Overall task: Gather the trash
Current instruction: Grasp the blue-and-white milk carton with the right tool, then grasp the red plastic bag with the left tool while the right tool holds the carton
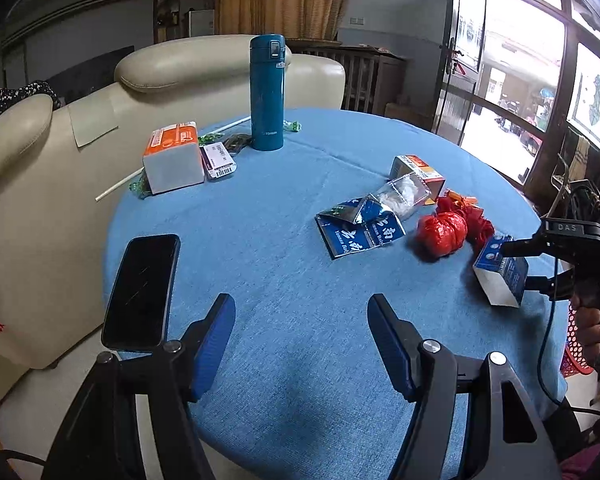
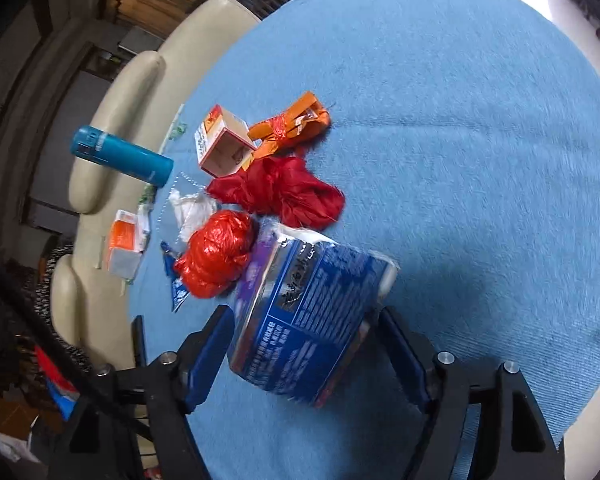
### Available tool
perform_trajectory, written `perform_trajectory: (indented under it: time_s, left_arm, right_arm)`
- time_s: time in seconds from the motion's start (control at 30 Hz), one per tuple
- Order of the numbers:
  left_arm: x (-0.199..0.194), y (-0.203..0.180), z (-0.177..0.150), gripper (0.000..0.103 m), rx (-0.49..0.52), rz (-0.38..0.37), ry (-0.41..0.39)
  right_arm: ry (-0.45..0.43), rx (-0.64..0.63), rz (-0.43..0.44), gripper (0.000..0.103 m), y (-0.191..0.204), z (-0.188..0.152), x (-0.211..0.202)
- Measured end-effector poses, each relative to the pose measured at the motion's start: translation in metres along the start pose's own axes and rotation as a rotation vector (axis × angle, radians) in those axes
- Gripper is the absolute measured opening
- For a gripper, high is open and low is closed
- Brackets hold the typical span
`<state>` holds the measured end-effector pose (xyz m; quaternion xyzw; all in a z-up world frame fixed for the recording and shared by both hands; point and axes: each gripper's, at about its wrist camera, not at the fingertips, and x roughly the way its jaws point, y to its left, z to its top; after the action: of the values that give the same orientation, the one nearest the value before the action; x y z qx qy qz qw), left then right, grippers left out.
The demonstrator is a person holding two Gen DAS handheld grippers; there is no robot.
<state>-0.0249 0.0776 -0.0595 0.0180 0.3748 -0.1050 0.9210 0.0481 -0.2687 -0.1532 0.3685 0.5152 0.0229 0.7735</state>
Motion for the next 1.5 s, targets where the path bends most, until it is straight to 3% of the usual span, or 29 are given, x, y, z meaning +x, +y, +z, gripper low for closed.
perform_trajectory:
  time_s: [0.27,0.33,0.37,0.7,0.93,1.2,1.27,1.5]
  left_arm:
    - [0.002,-0.019,0.016,0.070,0.032,-0.063,-0.016]
    - [0.006,-0.028,0.022,0.074,0.057,-0.083,-0.015]
    - [0.009,-0.033,0.025,0.076,0.074,-0.092,-0.014]
    - [0.074,-0.103,0.055,0.076,0.205,-0.221,0.105]
    - [0.131,-0.135,0.076,0.076,0.144,-0.258,0.236]
    - [0.161,-0.146,0.079,0.076,0.050,-0.244,0.312]
    - [0.165,-0.149,0.075,0.065,0.045,-0.239,0.320]
    - [0.152,-0.160,0.065,0.055,0.048,-0.229,0.273]
  right_arm:
    - [-0.033,-0.052,-0.111,0.078,0.030,0.006,0.019]
    - [-0.044,-0.106,-0.140,0.059,0.035,0.001,0.019]
    - [-0.045,-0.127,-0.151,0.056,0.037,-0.001,0.020]
    - [-0.117,-0.131,-0.131,0.055,-0.008,-0.012,-0.031]
    - [-0.168,-0.087,-0.104,0.055,-0.051,-0.020,-0.069]
    - [-0.173,-0.067,-0.060,0.055,-0.070,-0.022,-0.074]
    - [-0.179,-0.071,-0.057,0.055,-0.071,-0.022,-0.074]
    - [-0.203,-0.079,-0.048,0.055,-0.078,-0.027,-0.082]
